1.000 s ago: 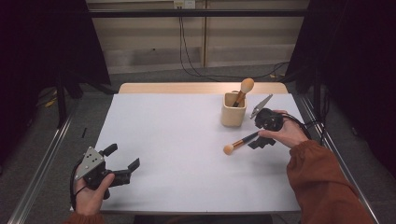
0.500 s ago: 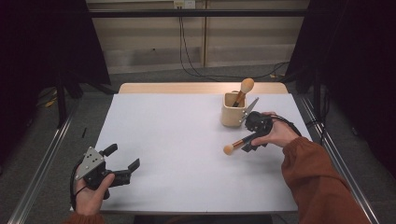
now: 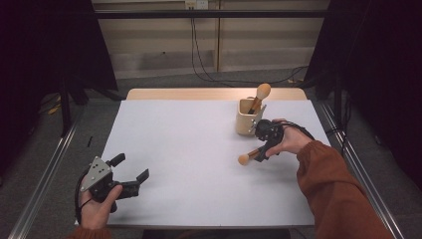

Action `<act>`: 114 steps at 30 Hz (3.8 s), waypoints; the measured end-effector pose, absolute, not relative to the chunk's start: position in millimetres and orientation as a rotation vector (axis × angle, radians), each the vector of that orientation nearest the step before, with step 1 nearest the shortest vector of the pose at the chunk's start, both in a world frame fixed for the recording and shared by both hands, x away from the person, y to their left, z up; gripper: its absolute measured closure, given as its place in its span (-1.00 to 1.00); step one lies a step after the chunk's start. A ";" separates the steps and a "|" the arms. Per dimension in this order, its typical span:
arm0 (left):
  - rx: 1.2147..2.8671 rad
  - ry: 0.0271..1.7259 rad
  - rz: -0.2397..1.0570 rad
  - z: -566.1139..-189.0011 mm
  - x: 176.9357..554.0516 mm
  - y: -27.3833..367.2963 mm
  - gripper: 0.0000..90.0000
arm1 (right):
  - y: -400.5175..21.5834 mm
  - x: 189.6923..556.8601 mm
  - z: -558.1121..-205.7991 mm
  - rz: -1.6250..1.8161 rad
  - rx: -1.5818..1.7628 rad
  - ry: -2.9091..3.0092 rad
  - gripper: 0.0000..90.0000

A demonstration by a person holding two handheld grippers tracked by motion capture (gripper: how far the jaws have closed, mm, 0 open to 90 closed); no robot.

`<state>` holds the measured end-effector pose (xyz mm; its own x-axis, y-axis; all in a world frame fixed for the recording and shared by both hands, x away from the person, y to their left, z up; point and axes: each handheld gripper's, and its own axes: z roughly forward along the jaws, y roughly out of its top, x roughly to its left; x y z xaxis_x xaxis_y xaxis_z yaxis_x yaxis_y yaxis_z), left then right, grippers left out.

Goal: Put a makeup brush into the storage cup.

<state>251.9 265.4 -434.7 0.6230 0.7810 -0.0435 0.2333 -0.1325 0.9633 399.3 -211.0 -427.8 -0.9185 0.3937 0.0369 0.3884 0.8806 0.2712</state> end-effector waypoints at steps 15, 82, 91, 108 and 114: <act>1.684 0.836 0.585 -434.6 252.1 265.7 -0.96 | -198.9 401.7 -439.4 0.375 0.539 3.067 -0.50; 1.690 0.831 0.569 -435.1 252.4 264.4 -0.96 | -193.4 392.3 -429.5 0.401 0.481 3.029 0.65; 1.690 0.835 0.571 -435.1 252.1 264.6 -0.96 | -199.1 383.1 -418.1 0.494 0.531 2.945 0.65; 1.691 0.834 0.569 -435.5 252.5 264.2 -0.96 | -230.1 371.5 -404.8 0.837 0.768 2.709 0.65; 1.689 0.837 0.566 -435.5 252.5 263.9 -0.96 | -232.4 367.3 -405.5 0.868 0.844 2.653 0.65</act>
